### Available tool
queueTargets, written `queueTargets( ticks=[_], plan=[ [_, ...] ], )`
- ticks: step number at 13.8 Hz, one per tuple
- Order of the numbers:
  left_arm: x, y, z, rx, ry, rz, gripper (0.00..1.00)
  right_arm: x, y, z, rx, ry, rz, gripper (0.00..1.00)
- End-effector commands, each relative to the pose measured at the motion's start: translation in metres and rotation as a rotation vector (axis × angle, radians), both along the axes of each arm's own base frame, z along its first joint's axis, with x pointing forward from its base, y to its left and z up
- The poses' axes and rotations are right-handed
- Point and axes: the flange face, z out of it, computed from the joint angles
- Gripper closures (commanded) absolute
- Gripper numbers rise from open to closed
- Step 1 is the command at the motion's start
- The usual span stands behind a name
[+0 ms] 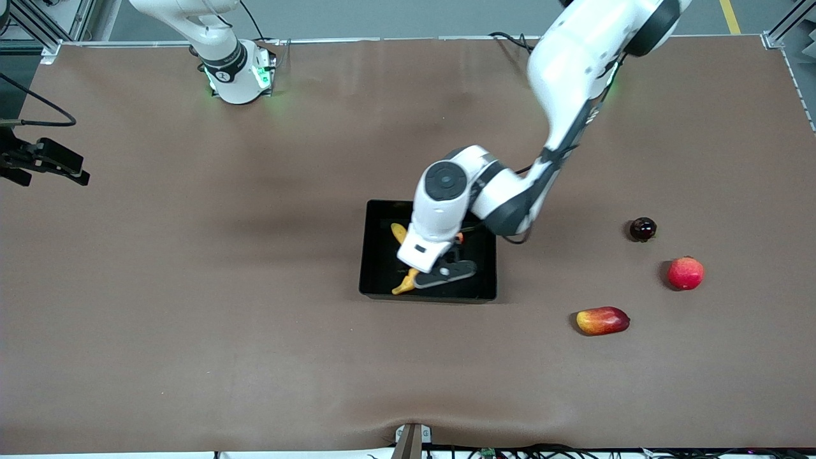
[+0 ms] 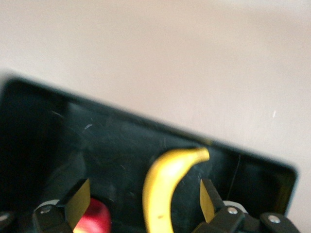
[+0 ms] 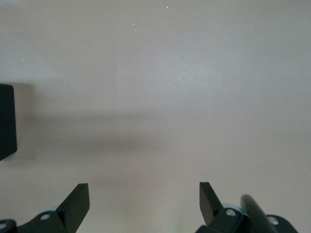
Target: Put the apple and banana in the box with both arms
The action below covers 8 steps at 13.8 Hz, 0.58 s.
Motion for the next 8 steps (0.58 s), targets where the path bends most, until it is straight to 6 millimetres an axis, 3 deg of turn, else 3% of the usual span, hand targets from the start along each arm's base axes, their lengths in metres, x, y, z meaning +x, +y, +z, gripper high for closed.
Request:
queueTargets(
  ticks=[1, 4, 8],
  plan=[
    [0.015, 0.060, 0.084, 0.026, -0.045, 0.044, 0.00, 0.003, 0.001, 0.004, -0.021, -0.009, 0.002, 0.00],
    [0.019, 0.122, 0.159, 0.069, -0.049, 0.107, 0.00, 0.002, -0.001, 0.006, -0.024, -0.010, -0.004, 0.00],
    [0.009, 0.187, 0.223, 0.155, -0.018, 0.051, 0.00, 0.001, -0.002, 0.006, -0.024, -0.007, -0.006, 0.00]
  ],
)
